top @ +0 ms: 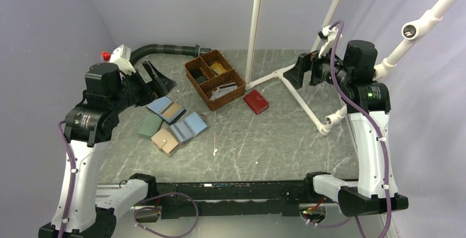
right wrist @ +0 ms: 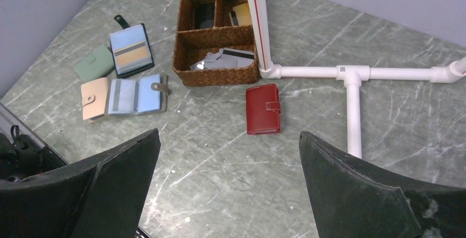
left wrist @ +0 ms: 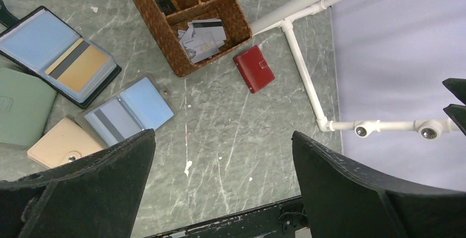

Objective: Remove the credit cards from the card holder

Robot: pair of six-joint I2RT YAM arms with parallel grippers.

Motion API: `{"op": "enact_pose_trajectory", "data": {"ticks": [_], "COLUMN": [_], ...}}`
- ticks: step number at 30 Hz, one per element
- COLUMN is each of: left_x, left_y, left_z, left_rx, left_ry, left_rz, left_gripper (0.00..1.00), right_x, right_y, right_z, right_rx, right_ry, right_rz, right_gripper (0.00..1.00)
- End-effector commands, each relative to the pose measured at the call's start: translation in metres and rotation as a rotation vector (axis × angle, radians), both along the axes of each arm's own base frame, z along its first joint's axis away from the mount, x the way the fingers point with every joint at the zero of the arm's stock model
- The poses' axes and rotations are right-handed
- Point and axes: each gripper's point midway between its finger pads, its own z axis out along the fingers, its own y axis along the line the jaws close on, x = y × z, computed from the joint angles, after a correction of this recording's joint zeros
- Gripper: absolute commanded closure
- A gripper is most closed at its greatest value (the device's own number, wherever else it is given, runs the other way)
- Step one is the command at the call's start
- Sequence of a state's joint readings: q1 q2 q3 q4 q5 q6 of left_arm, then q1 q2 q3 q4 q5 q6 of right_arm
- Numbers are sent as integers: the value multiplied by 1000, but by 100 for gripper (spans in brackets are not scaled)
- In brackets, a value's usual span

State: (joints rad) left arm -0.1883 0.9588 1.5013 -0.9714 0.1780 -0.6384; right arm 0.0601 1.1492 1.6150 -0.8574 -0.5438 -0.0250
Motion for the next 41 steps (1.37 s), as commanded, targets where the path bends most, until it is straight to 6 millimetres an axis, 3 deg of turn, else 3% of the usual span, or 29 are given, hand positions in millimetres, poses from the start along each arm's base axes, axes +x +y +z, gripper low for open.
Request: {"op": "enact_pose_trajectory", "data": {"ticks": [1, 40, 41], "left_x": [2, 28, 28], "left_y": [6, 11, 11], "left_z": [12, 21, 22], "left_rx": [38, 127, 128], "left_ry": [-39, -85, -87], "left_rz": [11, 8, 7], "left_gripper": [0, 1, 0], "right_x": [8, 32, 35], "right_y": [-2, -16, -22], "right_z": [17, 8, 7], "right_rx": [13, 9, 11], "right_ry": [-61, -21, -20], "right_rz": [-18, -57, -81], "right_gripper": [0, 0, 0]}}
